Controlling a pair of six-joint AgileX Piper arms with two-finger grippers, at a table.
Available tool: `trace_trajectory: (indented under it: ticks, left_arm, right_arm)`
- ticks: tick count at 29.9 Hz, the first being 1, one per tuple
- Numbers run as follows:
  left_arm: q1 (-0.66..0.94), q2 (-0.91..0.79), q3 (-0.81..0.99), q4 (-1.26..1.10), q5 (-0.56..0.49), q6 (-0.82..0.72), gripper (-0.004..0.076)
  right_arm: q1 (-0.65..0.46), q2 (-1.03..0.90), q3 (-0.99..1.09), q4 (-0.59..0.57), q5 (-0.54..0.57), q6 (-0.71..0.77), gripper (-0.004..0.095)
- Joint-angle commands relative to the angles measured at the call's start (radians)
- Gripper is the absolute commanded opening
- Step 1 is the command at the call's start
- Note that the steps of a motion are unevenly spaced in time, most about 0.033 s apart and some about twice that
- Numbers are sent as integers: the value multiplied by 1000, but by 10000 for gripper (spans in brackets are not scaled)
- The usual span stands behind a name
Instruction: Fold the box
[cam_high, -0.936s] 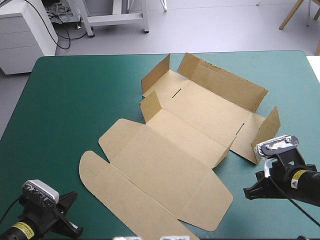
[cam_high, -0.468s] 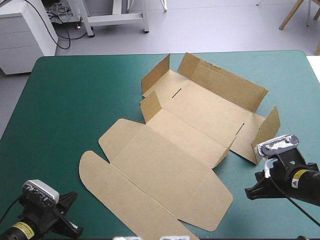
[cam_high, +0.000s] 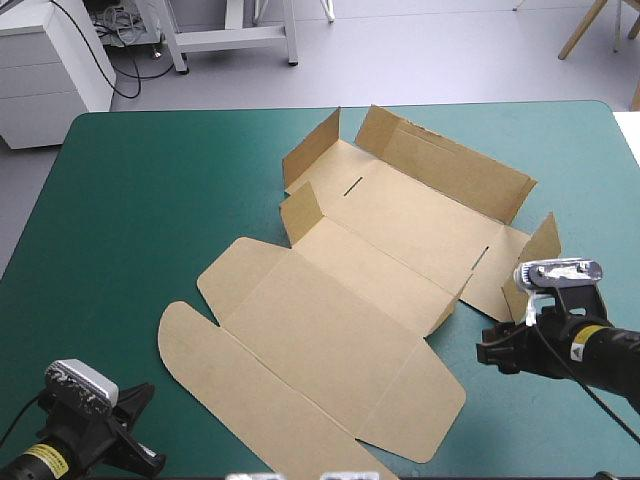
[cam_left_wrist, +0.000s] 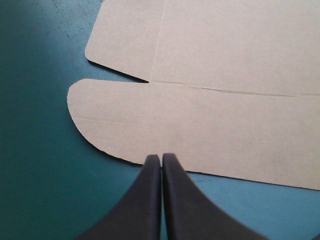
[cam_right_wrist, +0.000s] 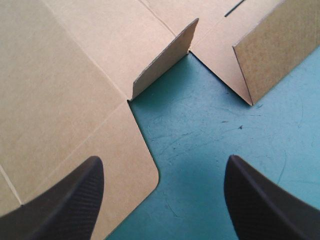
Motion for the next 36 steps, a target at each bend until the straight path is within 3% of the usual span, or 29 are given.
trace_trajectory:
  ticks: [1,15,21,26,36]
  left_arm:
    - [-8,15,-20,-8,-60,-9,-10]
    - [-8,15,-20,-8,-60,-9,-10]
    - [-8,15,-20,-8,-60,-9,-10]
    - [-8,15,-20,-8,-60,-9,-10]
    - [-8,15,-20,-8,-60,-9,-10]
  right_arm:
    - [-3,81,-21,-29,-101,117,634]
    - [-3,467,-53,76,-323,277,617]
    - [-10,575,-49,108,-335,343,587]
    - [-10,638,-49,178,-386,345,459]
    - [-10,640,-49,152,-408,347,22]
